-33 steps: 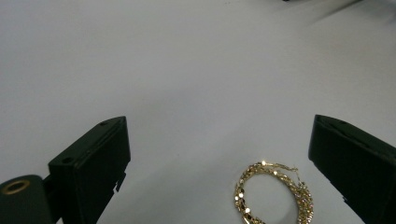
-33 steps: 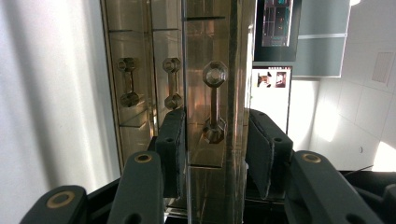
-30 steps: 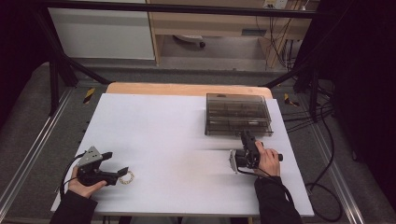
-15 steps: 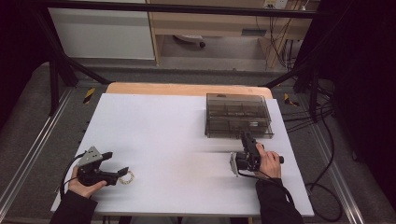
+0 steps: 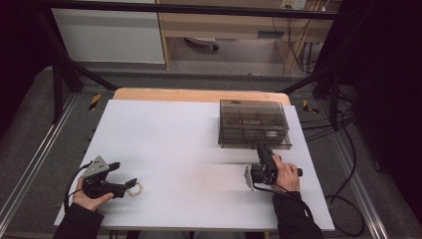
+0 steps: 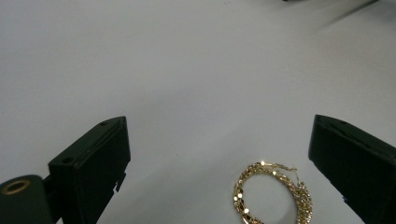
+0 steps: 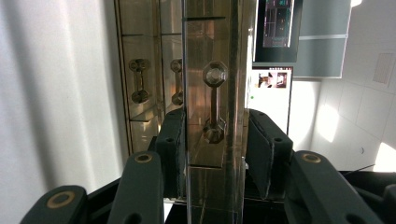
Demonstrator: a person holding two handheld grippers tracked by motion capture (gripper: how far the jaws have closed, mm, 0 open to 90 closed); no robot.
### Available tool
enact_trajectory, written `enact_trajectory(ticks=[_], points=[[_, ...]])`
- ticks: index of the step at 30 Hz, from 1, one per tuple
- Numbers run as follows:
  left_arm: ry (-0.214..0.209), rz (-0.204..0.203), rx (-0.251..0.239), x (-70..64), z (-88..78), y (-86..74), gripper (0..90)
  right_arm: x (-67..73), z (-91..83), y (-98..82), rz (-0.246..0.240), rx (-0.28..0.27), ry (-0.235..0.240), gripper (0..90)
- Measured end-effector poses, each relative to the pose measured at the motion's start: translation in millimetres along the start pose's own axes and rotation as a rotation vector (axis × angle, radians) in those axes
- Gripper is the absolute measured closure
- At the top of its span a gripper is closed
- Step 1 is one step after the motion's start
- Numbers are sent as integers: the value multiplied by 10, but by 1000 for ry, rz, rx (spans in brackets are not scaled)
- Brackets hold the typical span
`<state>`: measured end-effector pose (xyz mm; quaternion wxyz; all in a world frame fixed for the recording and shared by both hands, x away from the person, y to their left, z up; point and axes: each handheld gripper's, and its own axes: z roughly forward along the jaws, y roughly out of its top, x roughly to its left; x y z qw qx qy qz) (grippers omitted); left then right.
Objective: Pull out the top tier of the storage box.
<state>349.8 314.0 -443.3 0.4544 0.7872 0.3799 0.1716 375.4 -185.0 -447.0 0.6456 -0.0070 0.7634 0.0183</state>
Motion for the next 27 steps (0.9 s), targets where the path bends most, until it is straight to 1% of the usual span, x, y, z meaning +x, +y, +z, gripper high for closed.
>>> enact_trajectory(ticks=[10, 11, 17, 20, 23, 25, 27], points=[[0, 1, -1, -2, -2, 2, 53, 11, -9, -5, 6, -2, 0, 603], [0, 1, -1, -1, -1, 2, 53, 22, -11, -2, 20, 1, -2, 602], [0, 3, 0, -4, -1, 3, 53, 30, -13, -5, 24, -2, 0, 596], [0, 2, 0, -5, -1, 3, 53, 33, -19, -5, 25, 11, 16, 592], [0, 3, 0, -5, -1, 3, 53, 41, -10, -14, 24, 4, 11, 589], [0, 3, 0, -5, 0, 2, 53, 31, -16, -18, 35, 12, 14, 573], [0, 4, 1, -5, 1, 2, 53, 31, -16, -23, 43, 8, 15, 557]])
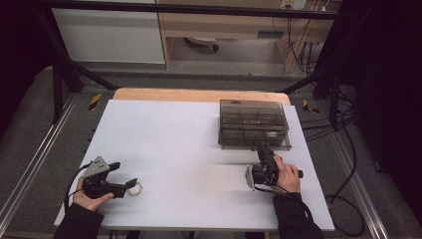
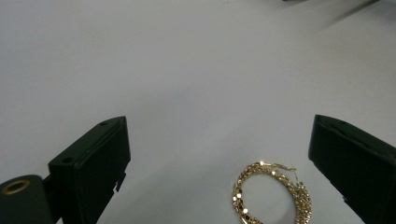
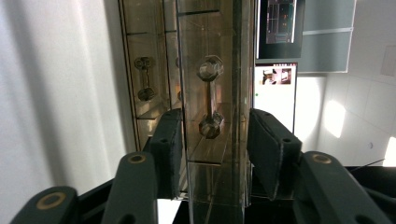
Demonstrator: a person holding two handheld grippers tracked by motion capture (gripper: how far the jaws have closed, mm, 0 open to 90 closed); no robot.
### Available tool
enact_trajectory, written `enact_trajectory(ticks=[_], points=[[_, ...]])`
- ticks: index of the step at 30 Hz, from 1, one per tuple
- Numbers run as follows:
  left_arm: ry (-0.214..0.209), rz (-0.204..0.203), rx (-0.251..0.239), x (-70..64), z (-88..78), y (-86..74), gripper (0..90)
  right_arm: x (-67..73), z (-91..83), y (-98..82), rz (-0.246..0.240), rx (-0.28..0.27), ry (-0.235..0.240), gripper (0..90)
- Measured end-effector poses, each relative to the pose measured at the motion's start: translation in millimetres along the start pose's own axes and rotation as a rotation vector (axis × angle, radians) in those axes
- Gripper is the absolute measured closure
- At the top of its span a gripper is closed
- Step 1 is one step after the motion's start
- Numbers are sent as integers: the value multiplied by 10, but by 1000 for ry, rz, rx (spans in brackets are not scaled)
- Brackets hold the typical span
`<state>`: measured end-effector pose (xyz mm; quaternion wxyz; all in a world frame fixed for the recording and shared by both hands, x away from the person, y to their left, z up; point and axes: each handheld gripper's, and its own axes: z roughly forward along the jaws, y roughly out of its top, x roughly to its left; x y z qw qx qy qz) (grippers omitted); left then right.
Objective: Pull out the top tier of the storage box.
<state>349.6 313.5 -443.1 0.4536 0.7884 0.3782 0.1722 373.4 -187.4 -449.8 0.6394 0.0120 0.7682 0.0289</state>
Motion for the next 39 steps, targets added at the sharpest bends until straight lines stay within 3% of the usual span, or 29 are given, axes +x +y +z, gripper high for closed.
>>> enact_trajectory(ticks=[6, 15, 24, 30, 33, 39], points=[[0, -1, 0, 0, -1, 1, 53, -42, -18, -17, 40, -10, 30, 466], [0, 0, 0, -1, -1, 2, 53, -113, -78, -36, 163, -20, 116, 280], [1, -1, 1, 1, 0, 0, 53, -189, -150, -22, 287, -27, 162, 161], [0, 0, 2, -2, 2, 1, 53, -246, -187, -40, 396, -26, 206, 91], [1, 0, 2, -2, 0, 1, 53, -269, -215, -56, 484, -21, 241, 69], [1, 0, 4, -5, 3, 3, 53, -308, -264, -100, 617, -36, 300, 44]])
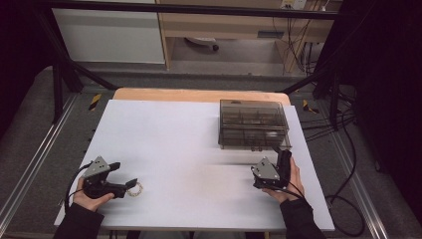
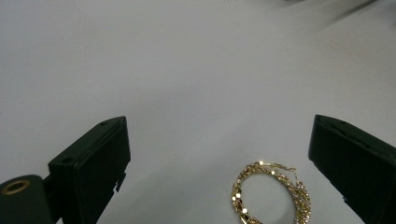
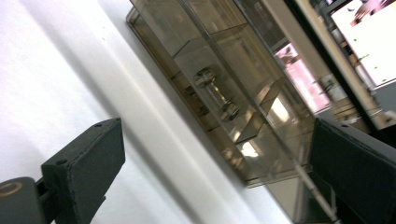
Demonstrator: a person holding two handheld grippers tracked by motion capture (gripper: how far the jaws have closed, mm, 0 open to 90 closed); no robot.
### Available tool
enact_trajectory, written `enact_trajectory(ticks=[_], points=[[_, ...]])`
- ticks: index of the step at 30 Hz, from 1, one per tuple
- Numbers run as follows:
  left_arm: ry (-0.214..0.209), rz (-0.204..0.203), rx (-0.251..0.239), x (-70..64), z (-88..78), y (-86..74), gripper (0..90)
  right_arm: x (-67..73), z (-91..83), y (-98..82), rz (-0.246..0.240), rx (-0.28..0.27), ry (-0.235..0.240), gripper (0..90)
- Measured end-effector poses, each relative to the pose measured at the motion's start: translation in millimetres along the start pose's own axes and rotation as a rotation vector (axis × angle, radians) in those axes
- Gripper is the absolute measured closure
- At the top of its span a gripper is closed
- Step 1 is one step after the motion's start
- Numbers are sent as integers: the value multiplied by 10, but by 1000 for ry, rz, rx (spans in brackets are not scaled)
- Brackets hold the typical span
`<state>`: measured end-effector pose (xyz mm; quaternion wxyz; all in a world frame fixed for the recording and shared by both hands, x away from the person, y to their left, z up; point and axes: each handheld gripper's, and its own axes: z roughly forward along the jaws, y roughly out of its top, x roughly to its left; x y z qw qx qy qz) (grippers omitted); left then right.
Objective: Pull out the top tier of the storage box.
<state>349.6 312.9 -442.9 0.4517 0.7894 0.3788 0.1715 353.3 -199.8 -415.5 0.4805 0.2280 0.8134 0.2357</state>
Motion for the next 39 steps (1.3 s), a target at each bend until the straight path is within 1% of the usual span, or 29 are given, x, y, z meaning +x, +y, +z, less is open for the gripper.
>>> enact_trajectory(ticks=[4, 9, 11, 15, 16, 17, 23, 27, 30, 31, 32, 36, 39], points=[[0, -2, 0, 1, -2, 0, 53, -3, -25, -20, 76, 4, 46, 37], [0, -2, 0, -2, -4, 2, 53, 9, -35, -36, 141, -2, 88, 34], [1, -4, -2, -2, -7, 4, 53, 15, -38, -46, 175, -5, 109, 33], [3, -3, -4, -4, -13, 9, 53, 33, -39, -86, 252, -3, 159, 32], [3, -2, -4, -5, -13, 10, 53, 33, -38, -96, 263, -3, 168, 32], [4, -1, -2, -5, -11, 11, 53, 39, -36, -109, 287, -3, 182, 32], [5, -2, 4, -14, -14, 18, 54, 69, 2, -197, 371, 13, 250, 29], [11, 5, 12, -31, -19, 25, 57, 61, 16, -252, 442, 12, 300, 27], [13, 3, 18, -38, -18, 25, 60, 39, 23, -296, 515, 4, 342, 25], [15, 3, 21, -42, -18, 26, 61, 33, 25, -307, 530, 5, 351, 25], [15, 2, 23, -47, -18, 27, 64, 27, 31, -324, 554, 5, 366, 23], [15, 10, 34, -71, -23, 43, 72, 14, 32, -374, 605, 11, 395, 23], [8, 23, 44, -115, -43, 57, 79, 5, 23, -398, 625, 10, 406, 20]])
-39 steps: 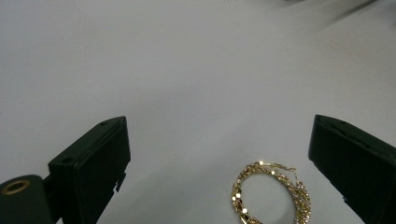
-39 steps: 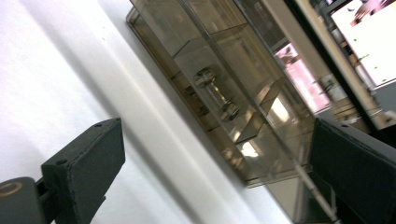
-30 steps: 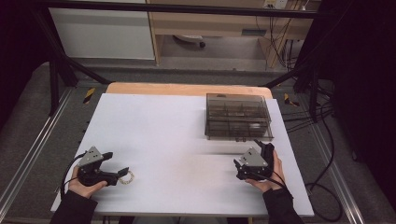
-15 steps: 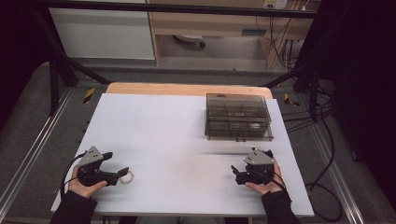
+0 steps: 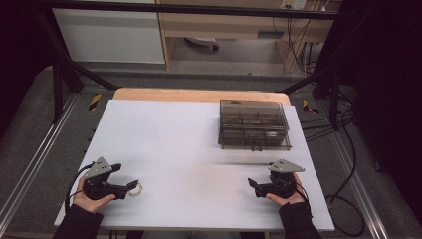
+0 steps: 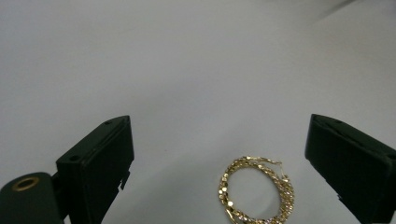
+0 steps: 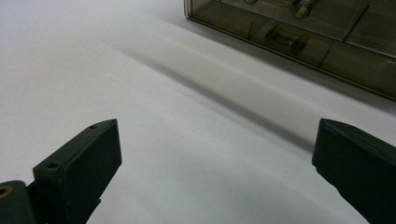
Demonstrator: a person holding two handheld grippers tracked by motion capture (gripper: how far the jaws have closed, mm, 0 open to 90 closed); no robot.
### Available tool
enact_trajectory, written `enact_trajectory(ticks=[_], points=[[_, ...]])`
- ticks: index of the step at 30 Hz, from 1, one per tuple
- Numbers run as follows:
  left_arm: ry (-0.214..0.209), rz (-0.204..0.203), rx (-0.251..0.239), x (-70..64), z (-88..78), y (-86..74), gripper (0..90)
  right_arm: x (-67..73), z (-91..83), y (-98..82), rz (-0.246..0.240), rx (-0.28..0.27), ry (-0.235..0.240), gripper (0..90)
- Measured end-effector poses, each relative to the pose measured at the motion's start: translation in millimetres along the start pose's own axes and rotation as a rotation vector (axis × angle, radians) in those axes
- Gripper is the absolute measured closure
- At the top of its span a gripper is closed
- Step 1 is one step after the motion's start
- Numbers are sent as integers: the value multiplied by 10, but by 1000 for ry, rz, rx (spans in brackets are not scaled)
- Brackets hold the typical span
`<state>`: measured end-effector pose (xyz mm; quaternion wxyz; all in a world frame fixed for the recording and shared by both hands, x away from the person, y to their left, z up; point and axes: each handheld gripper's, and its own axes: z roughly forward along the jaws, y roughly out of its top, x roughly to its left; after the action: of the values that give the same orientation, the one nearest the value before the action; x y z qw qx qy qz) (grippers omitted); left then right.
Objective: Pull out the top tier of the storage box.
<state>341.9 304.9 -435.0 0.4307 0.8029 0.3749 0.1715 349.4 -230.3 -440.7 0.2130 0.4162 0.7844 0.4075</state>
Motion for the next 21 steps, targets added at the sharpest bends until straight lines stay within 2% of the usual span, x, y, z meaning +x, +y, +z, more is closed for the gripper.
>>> enact_trajectory(ticks=[7, 15, 21], points=[[-8, 16, 32, -71, -27, 19, 99, -30, -40, -39, 33, -14, 48, 12], [-21, 41, 82, -120, 6, 27, 126, -91, -57, -75, 61, -7, 77, 6], [-27, 53, 101, -154, 13, 39, 146, -109, -65, -89, 64, -2, 73, 6]])
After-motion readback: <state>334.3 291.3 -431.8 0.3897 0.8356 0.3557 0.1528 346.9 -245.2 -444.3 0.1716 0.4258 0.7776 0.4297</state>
